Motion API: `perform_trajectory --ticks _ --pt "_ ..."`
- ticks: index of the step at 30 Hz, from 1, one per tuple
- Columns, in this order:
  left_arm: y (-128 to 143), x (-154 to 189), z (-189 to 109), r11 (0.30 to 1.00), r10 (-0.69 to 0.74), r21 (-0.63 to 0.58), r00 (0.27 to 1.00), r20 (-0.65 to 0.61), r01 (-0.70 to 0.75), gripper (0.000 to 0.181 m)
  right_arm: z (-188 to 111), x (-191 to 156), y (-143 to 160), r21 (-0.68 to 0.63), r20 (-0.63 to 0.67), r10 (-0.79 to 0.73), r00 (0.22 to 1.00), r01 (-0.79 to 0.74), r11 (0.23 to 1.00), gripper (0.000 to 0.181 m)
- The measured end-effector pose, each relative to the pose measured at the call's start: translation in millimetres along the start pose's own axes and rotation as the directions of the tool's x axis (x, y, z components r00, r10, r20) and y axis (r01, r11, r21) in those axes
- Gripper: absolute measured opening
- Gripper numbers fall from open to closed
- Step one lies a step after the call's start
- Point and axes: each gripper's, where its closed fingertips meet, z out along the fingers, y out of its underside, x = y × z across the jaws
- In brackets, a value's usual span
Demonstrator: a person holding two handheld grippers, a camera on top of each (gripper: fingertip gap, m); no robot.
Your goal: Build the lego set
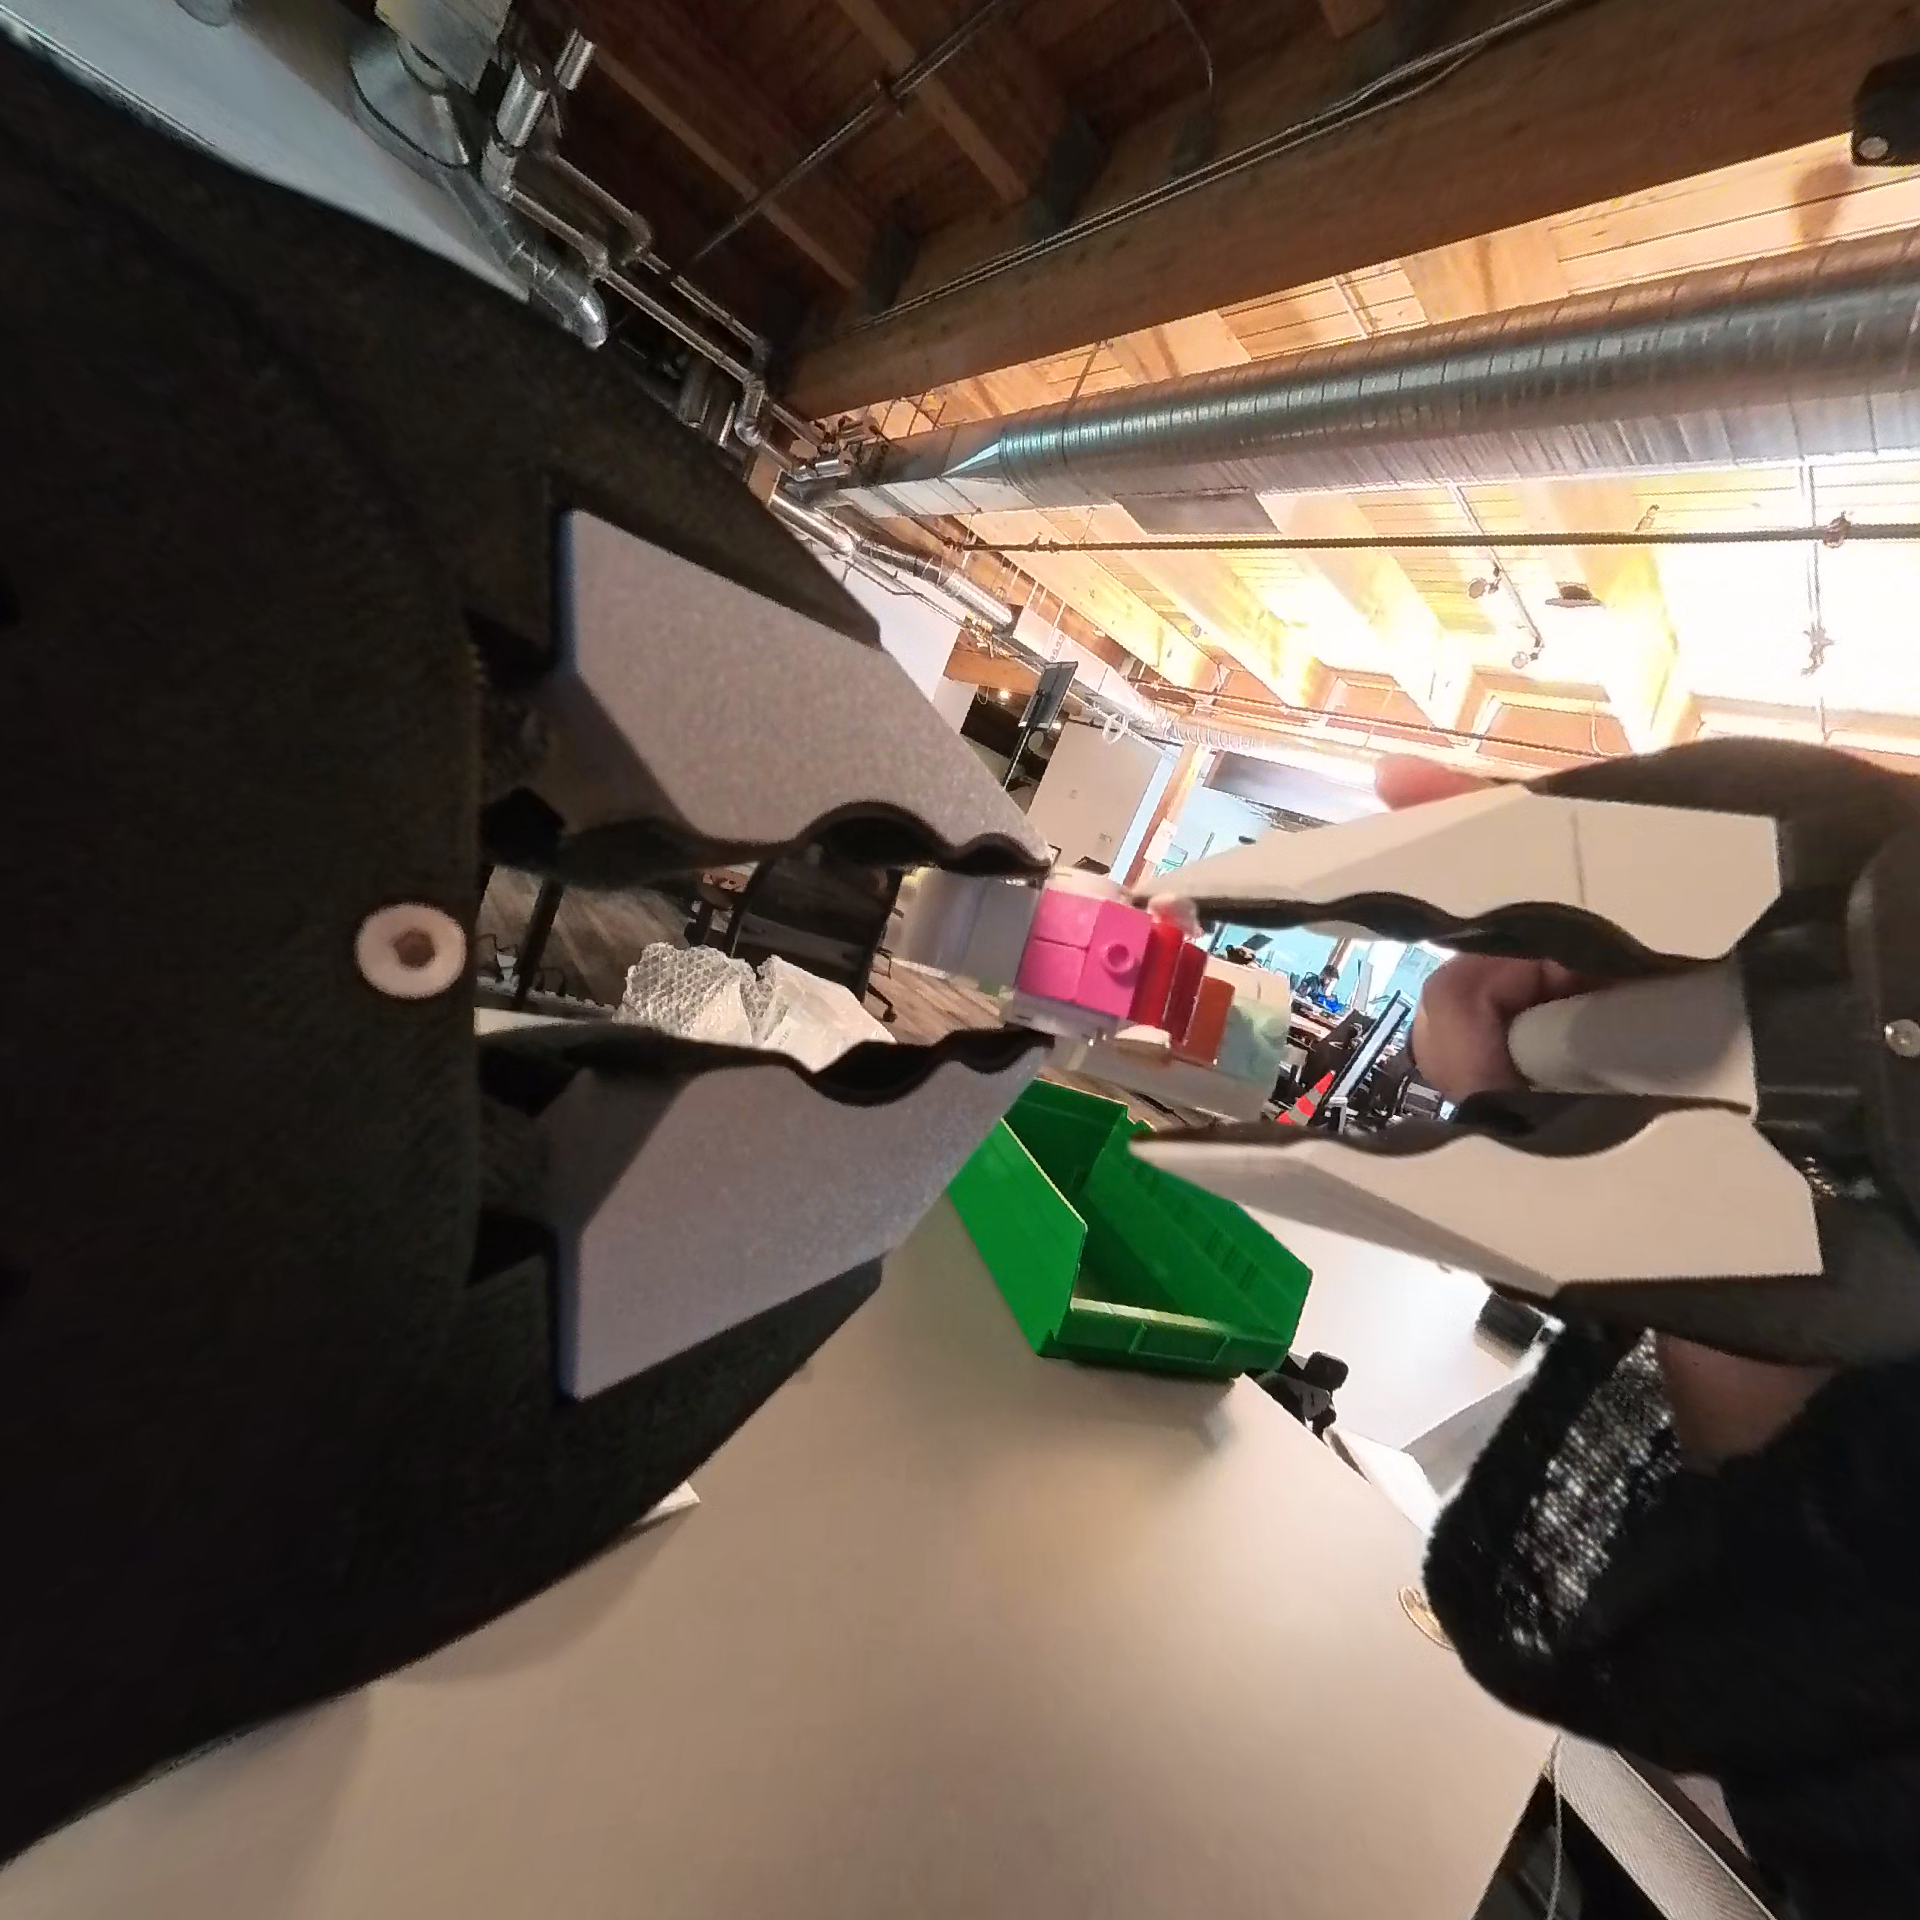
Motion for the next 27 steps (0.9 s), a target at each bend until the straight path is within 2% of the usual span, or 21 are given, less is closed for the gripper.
perform_trajectory --ticks 19,27 --pt "-9 2 2 0.993 -0.101 0.055 0.994 -0.036 0.103 0.028 -1 6 -13 0.113 -0.125 0.008 0.992 0.006 0.994 0.028" --pt "-9 2 2 0.992 -0.114 0.048 0.993 -0.042 0.116 0.028 -1 9 -13 0.121 -0.167 0.007 0.986 0.013 0.993 0.024"
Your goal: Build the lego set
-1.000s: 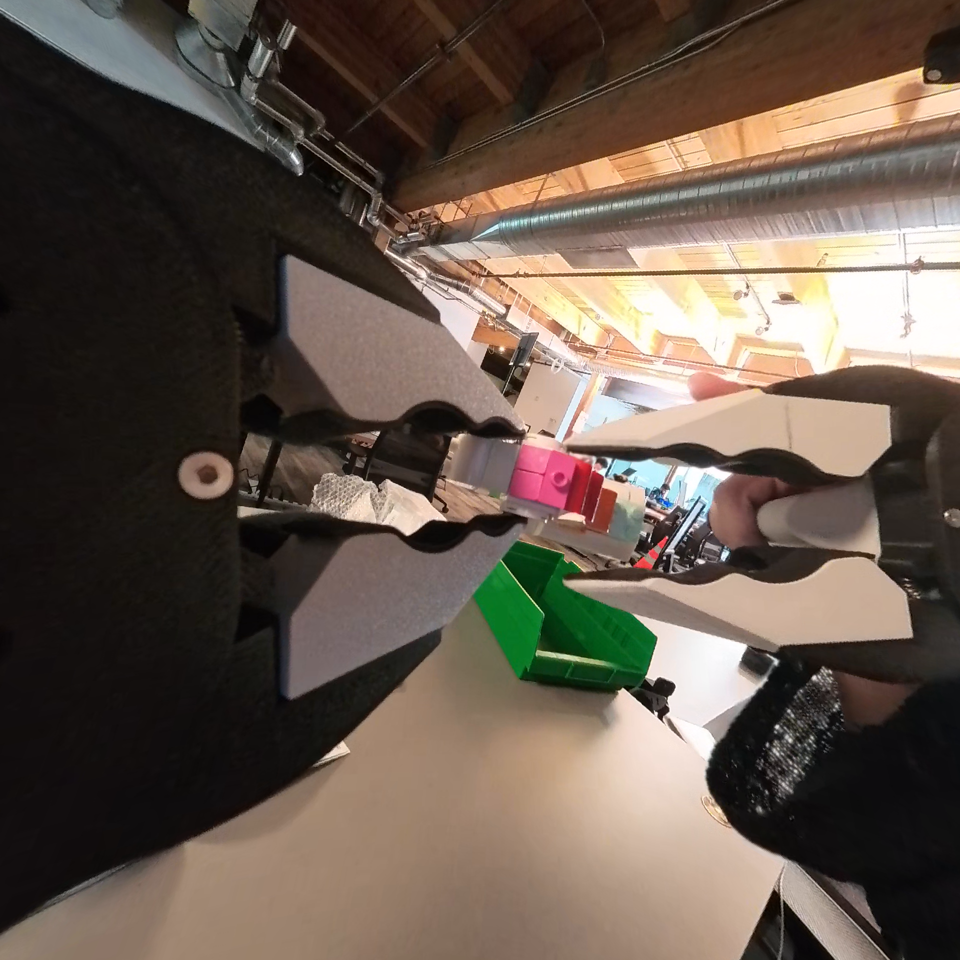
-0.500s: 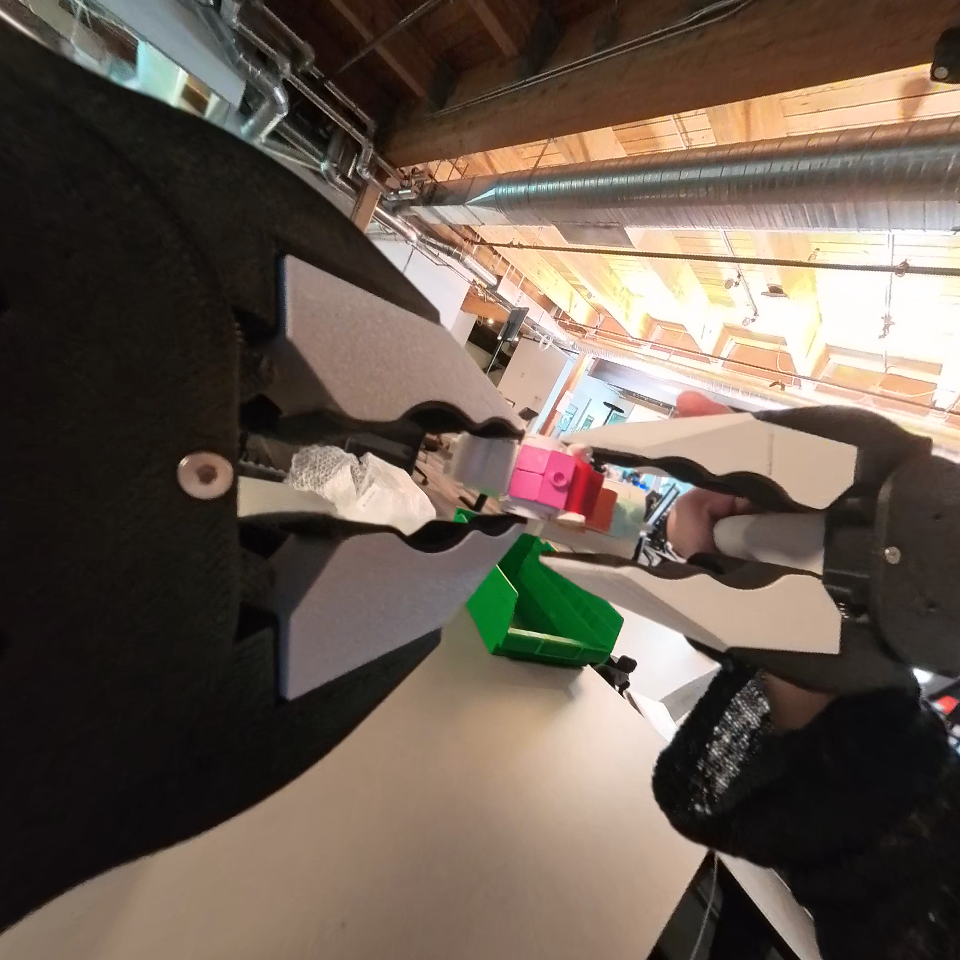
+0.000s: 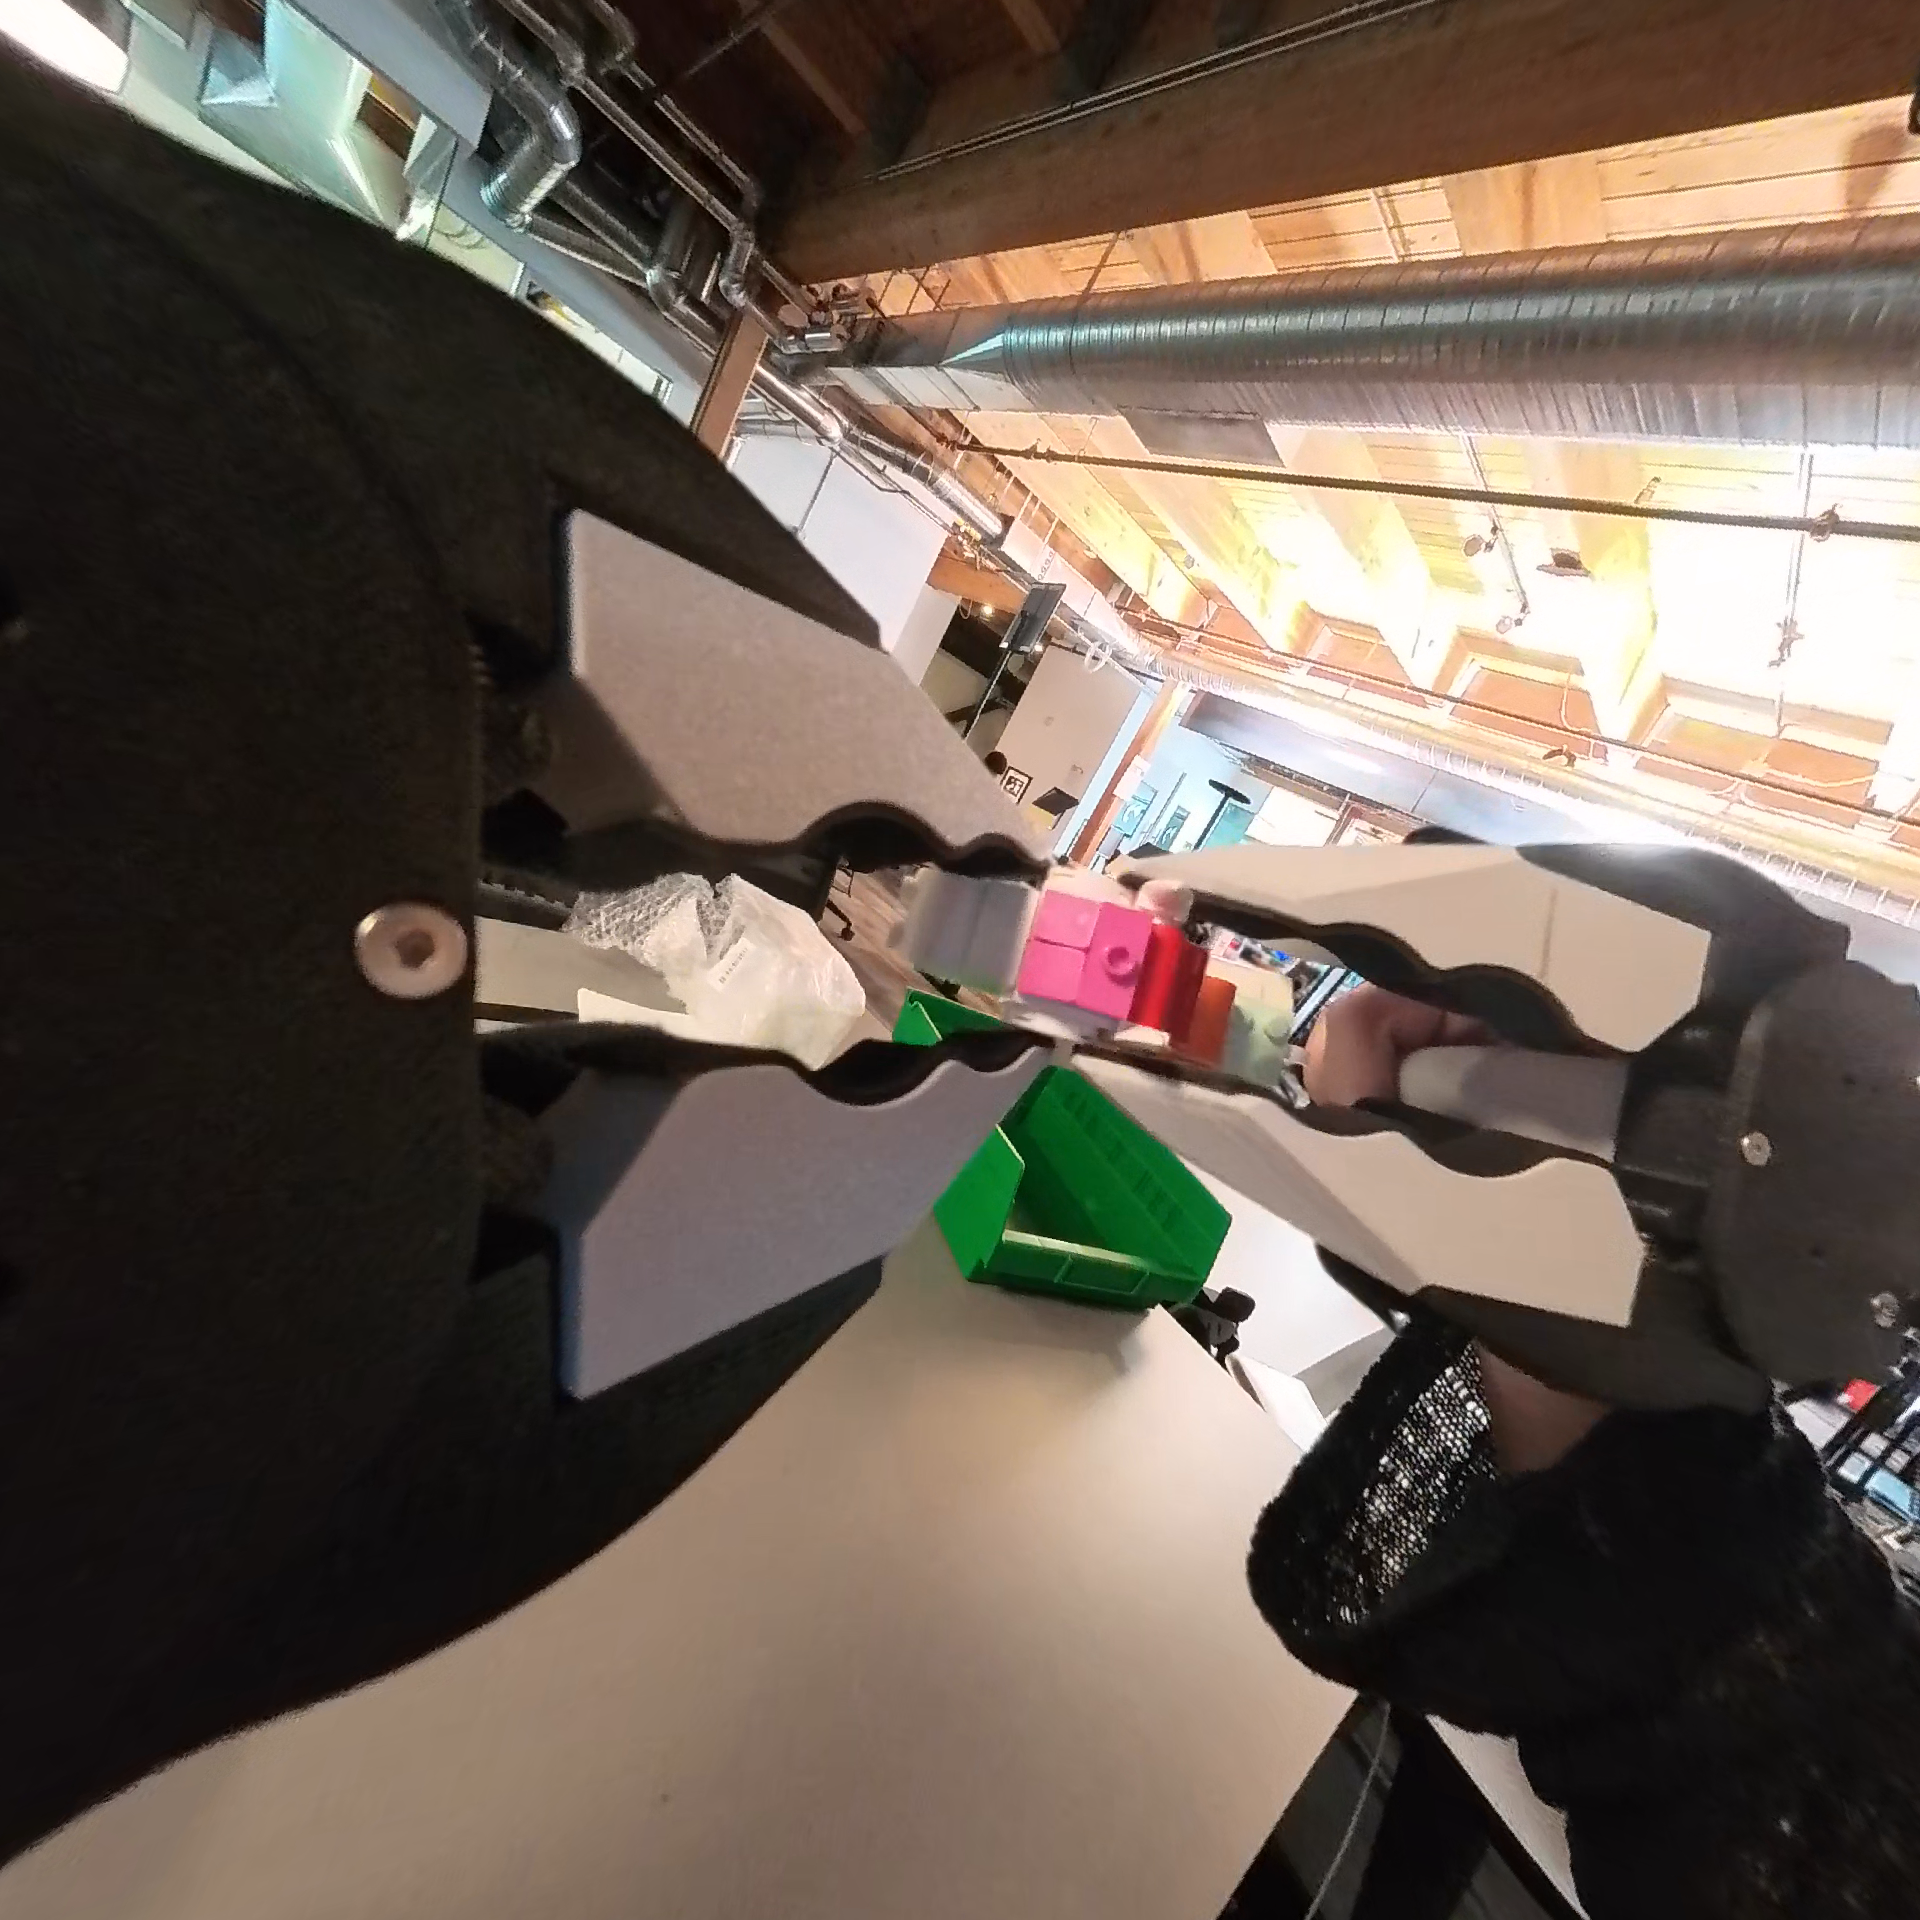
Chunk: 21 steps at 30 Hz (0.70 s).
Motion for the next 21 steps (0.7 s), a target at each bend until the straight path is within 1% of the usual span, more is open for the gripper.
perform_trajectory --ticks 9,15,21 --pt "1.6 -0.2 0.6 1.0 -0.017 -0.009 1.0 -0.004 0.017 0.028 -0.8 0.4 0.8 0.003 -0.021 -0.05 0.999 0.05 0.999 0.023" --pt "2.6 3.0 1.6 1.0 -0.01 -0.019 1.0 -0.018 0.009 0.027 -2.3 -2.7 2.0 0.007 0.015 -0.065 0.998 0.065 0.998 0.022" --pt "6.9 7.6 4.2 0.998 -0.004 -0.06 0.999 -0.038 0.001 0.027 -4.2 -6.9 6.2 -0.01 0.057 -0.103 0.993 0.103 0.995 0.021"
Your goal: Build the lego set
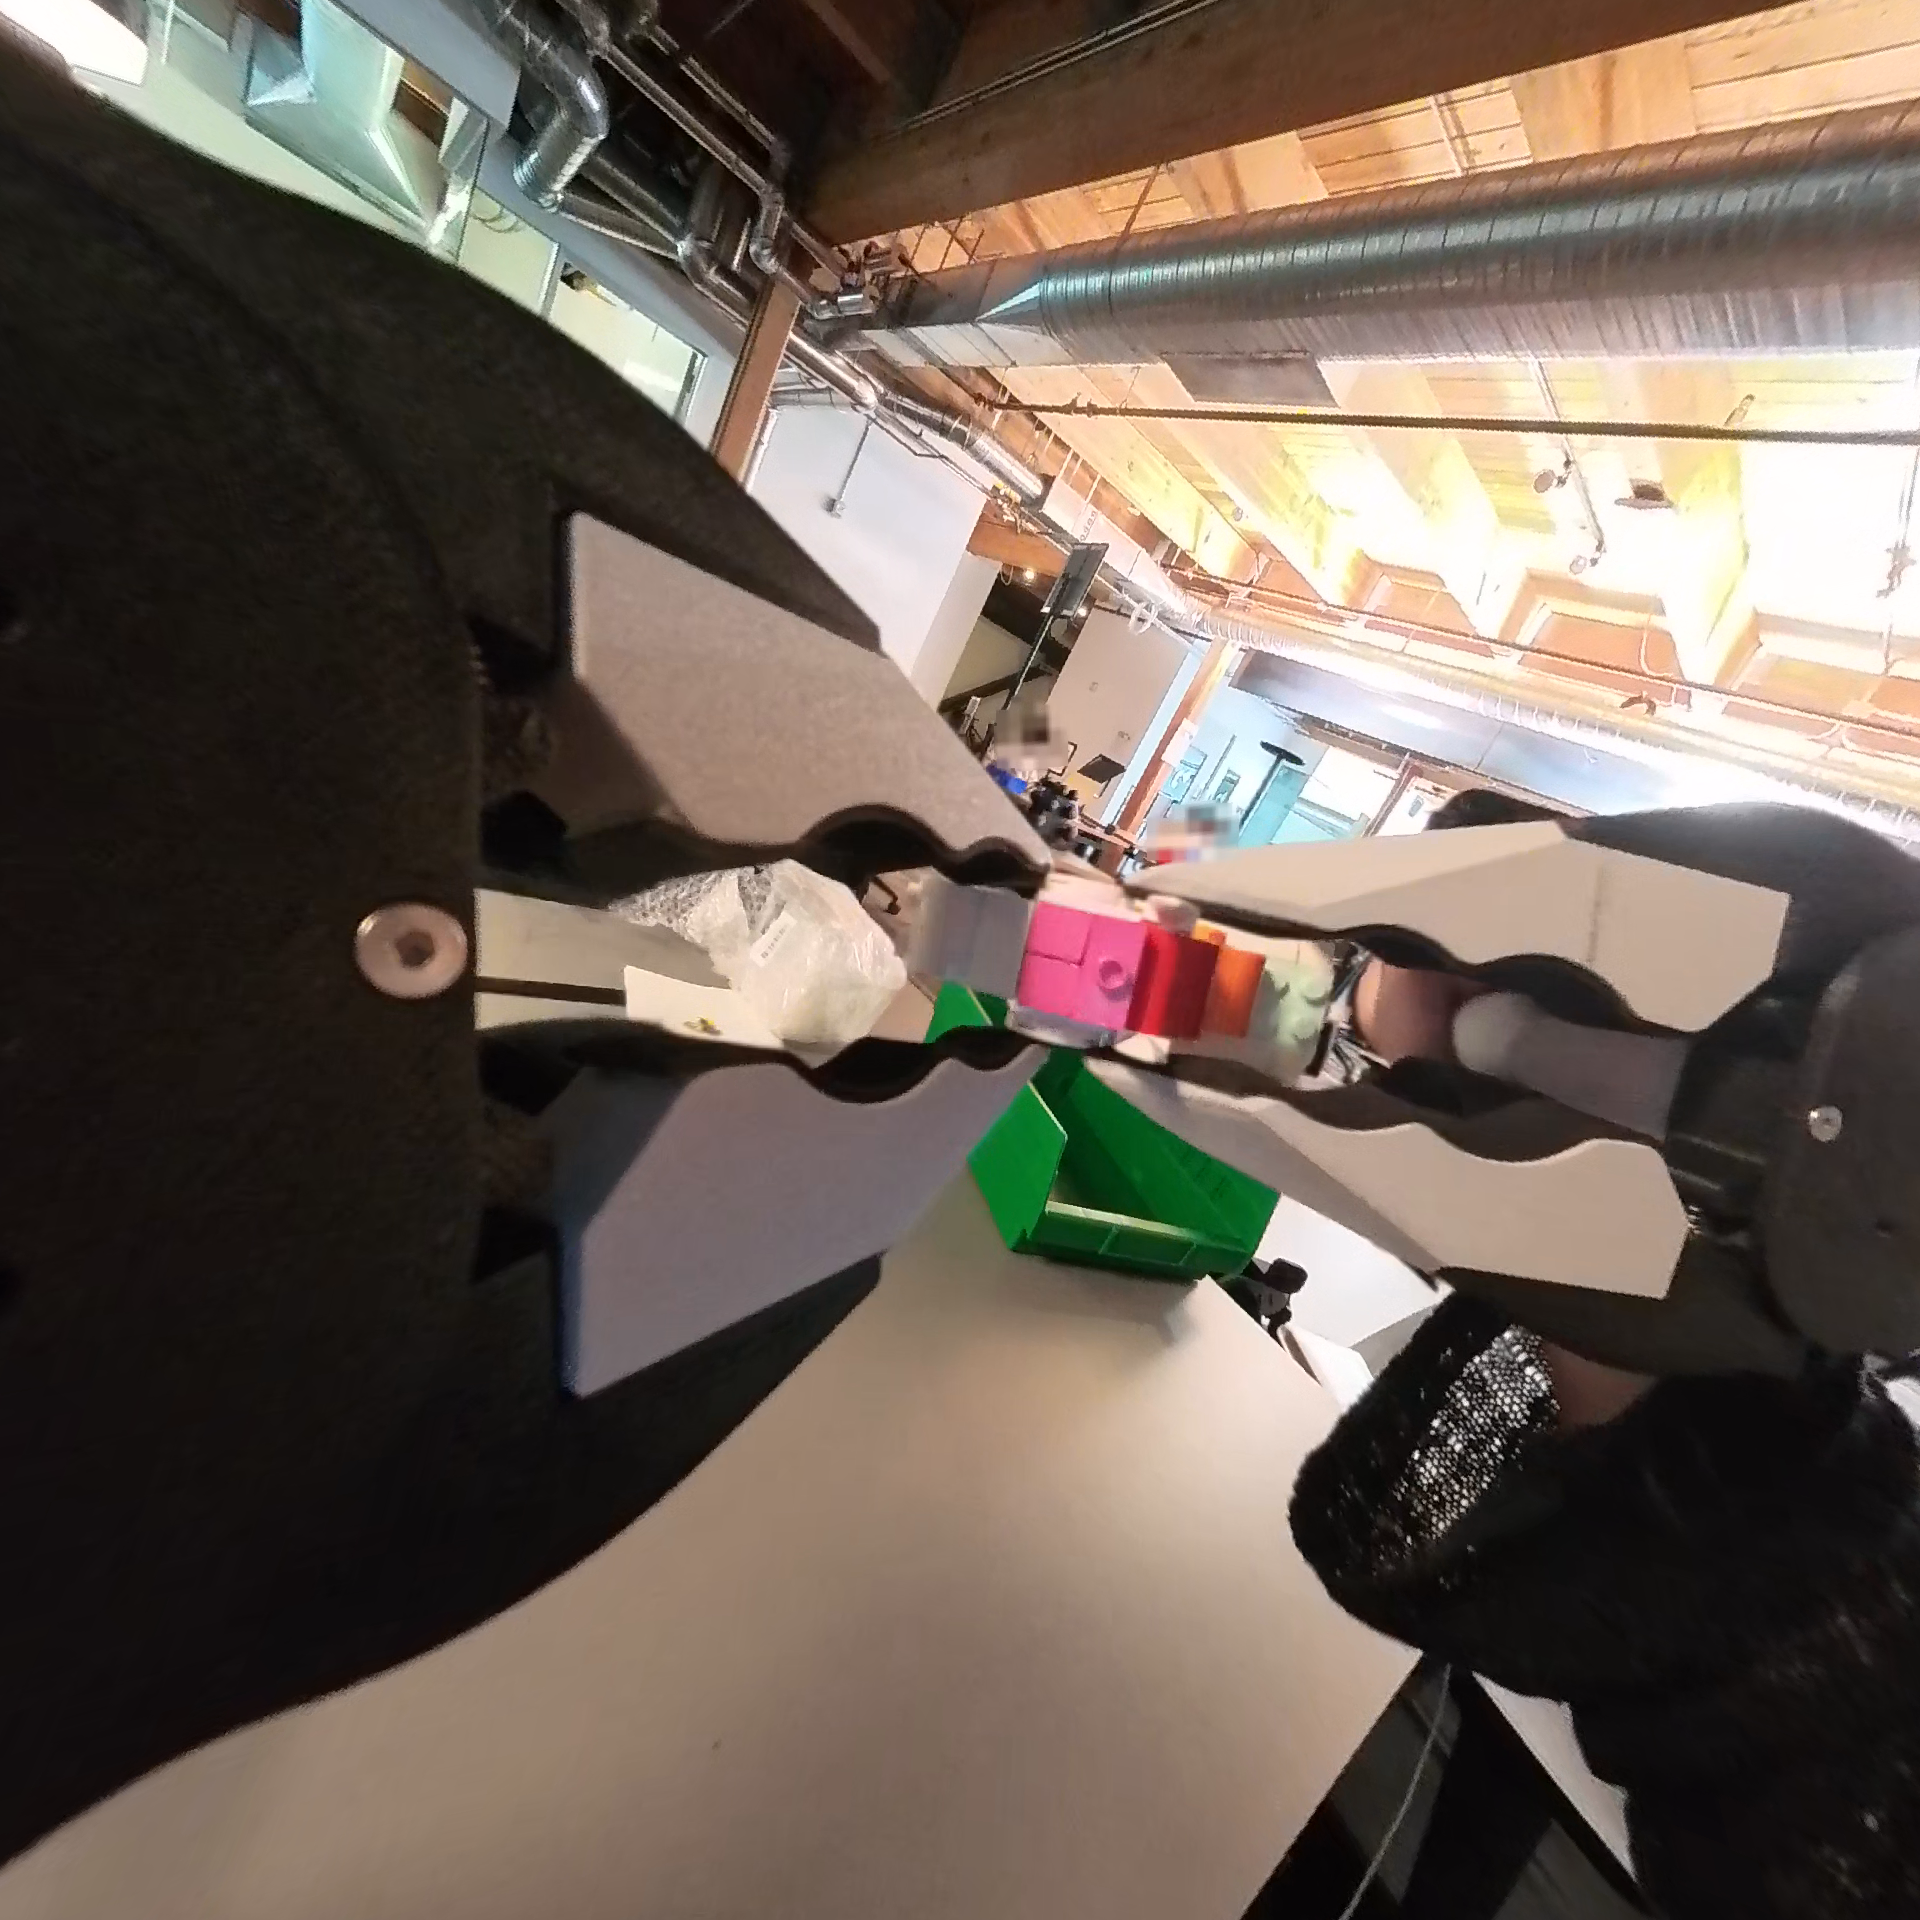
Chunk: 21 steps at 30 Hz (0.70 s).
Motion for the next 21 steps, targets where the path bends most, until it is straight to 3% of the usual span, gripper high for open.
perform_trajectory --ticks 9,14,21 --pt "8 5 7 0.999 0.001 -0.042 1.0 -0.016 -0.002 0.027 -2 -7 10 -0.071 0.037 -0.127 0.991 0.13 0.989 0.021" --pt "7 9 8 0.99 -0.142 -0.024 0.986 -0.081 0.141 0.027 -2 -5 11 -0.033 0.035 0.048 0.998 -0.047 0.998 0.022" --pt "-15 0 -1 0.967 -0.194 0.152 0.979 -0.068 0.203 0.029 -9 8 -2 0.103 0.019 0.261 0.965 -0.261 0.96 0.022"
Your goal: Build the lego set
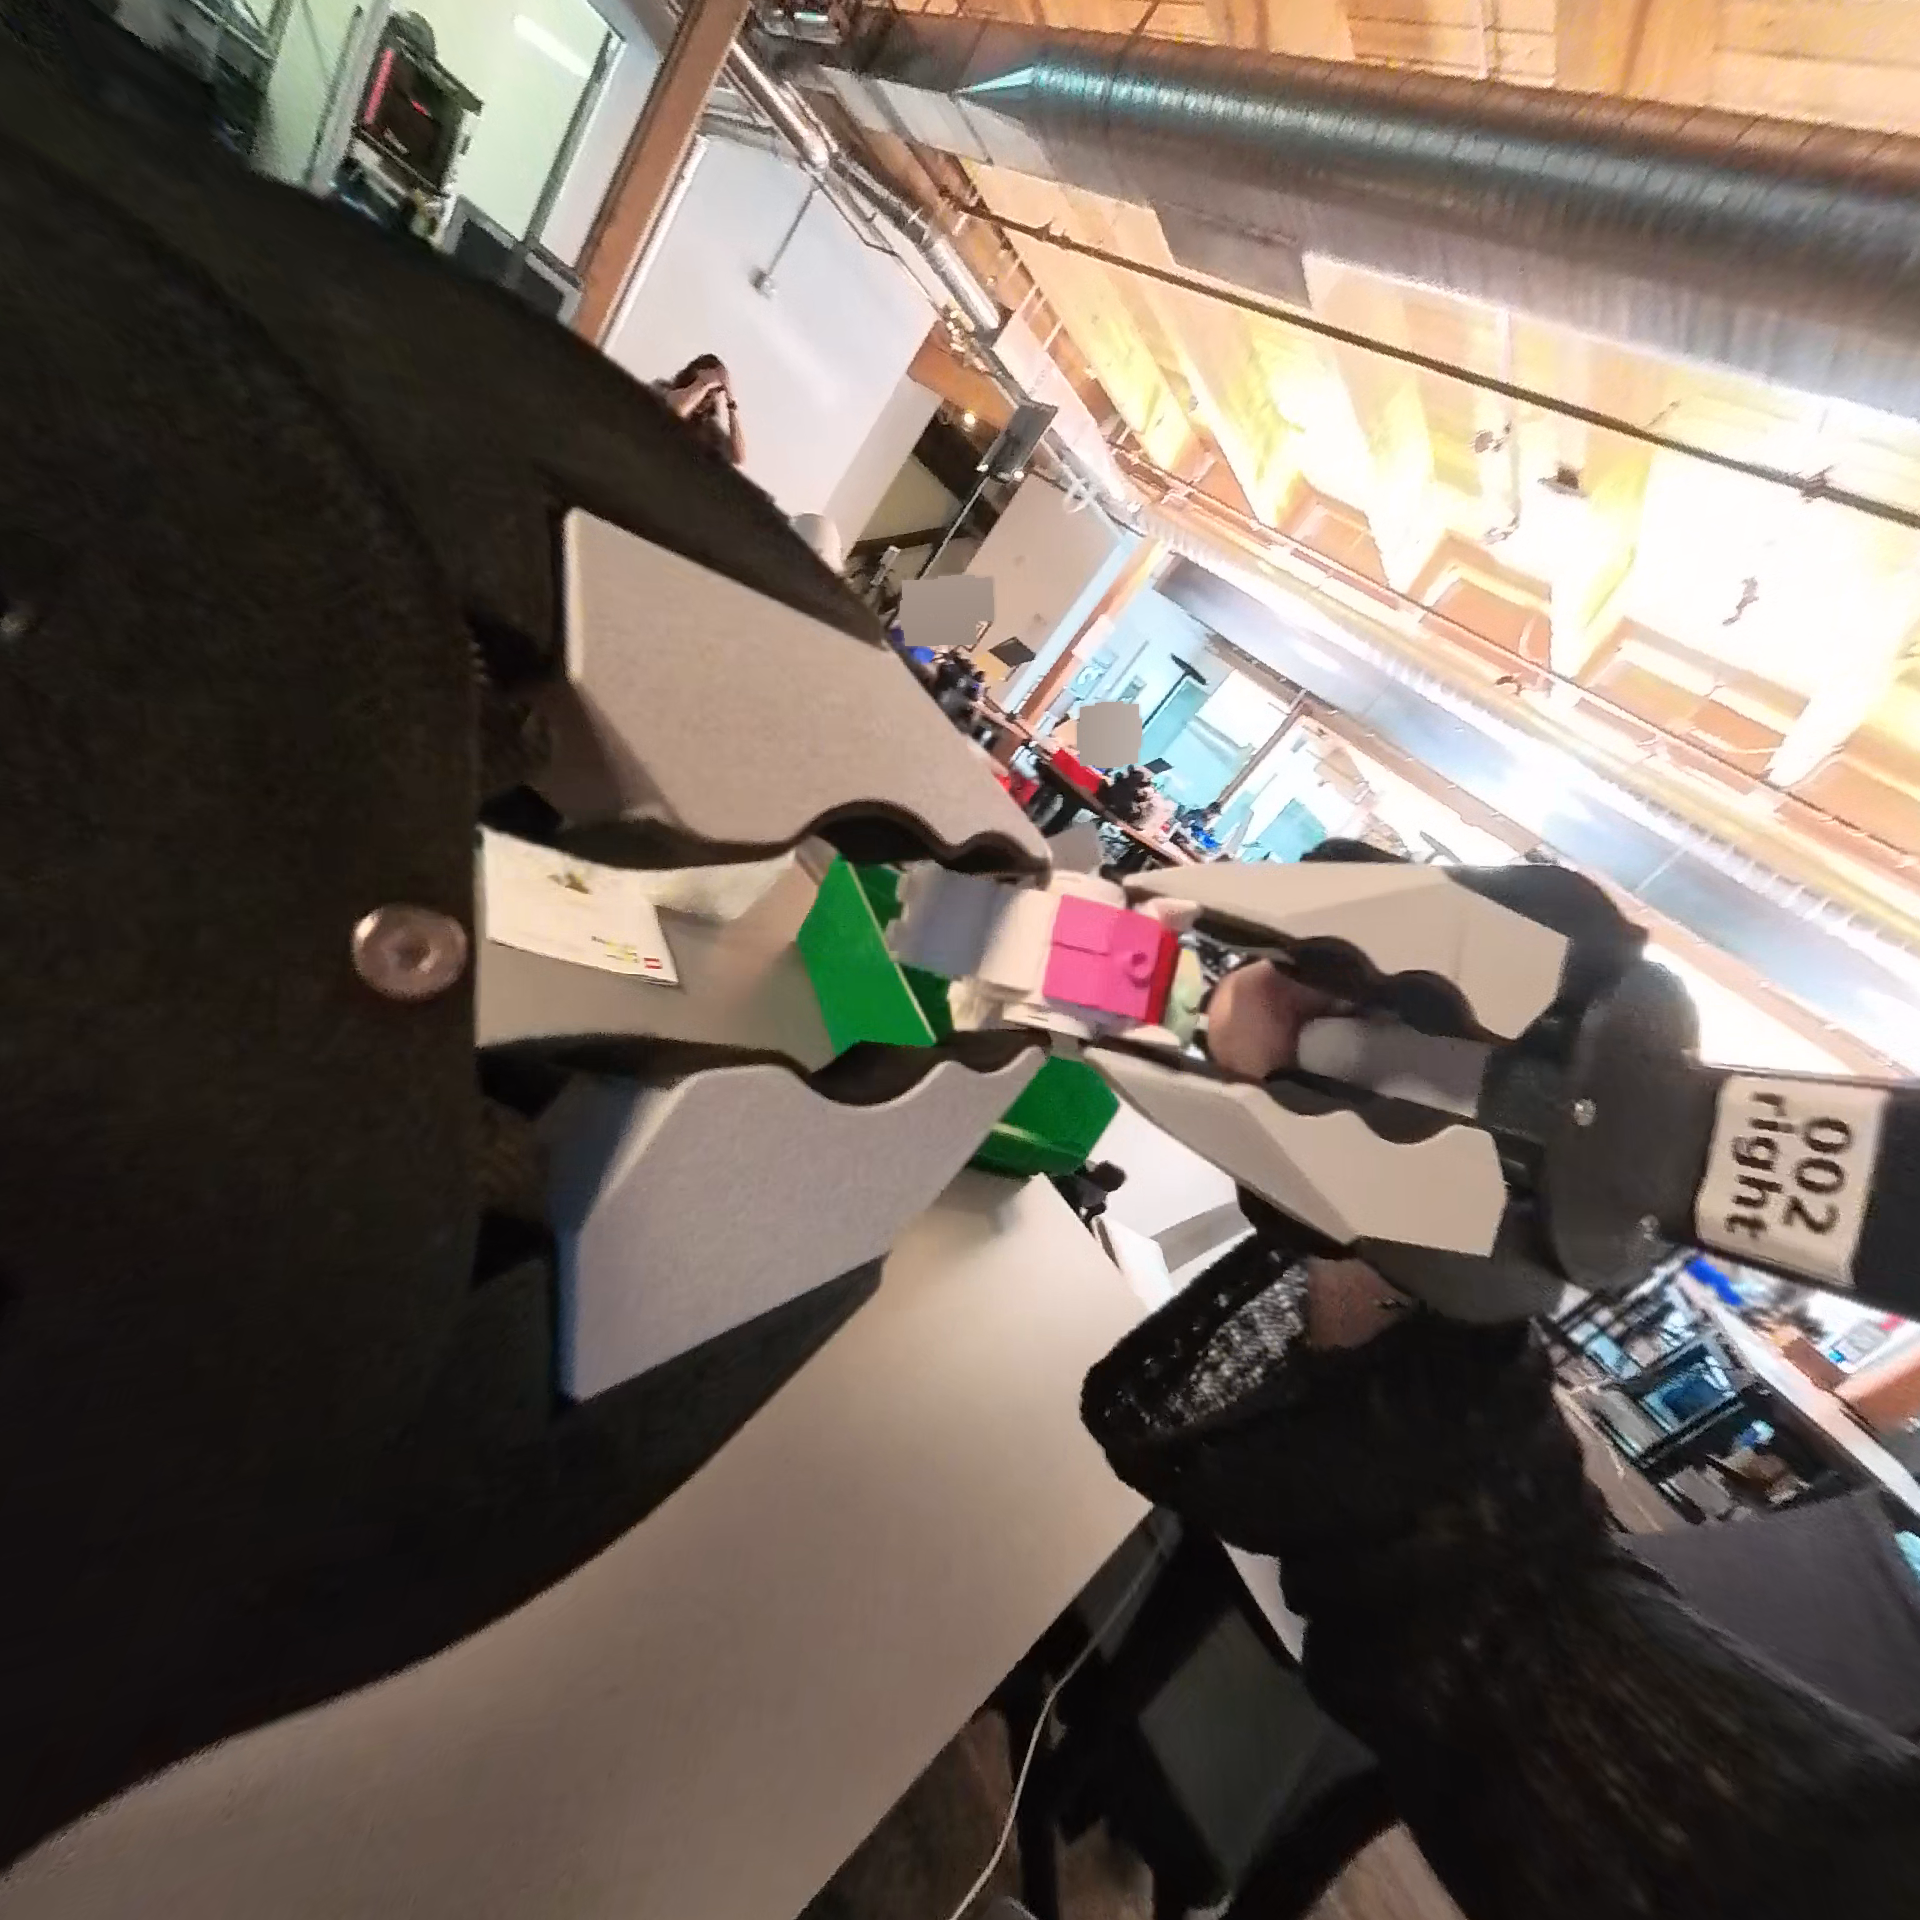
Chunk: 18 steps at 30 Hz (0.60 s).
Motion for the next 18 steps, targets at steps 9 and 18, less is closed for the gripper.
perform_trajectory --ticks 9,18 --pt "0 5 0 0.996 -0.069 -0.054 0.996 -0.057 0.066 0.026 -4 -3 -1 0.033 0.045 0.031 0.998 -0.032 0.999 0.021" --pt "10 15 3 0.984 -0.144 -0.127 0.98 -0.137 0.127 0.026 -5 -13 8 0.038 0.107 -0.021 0.994 0.017 0.999 0.022"
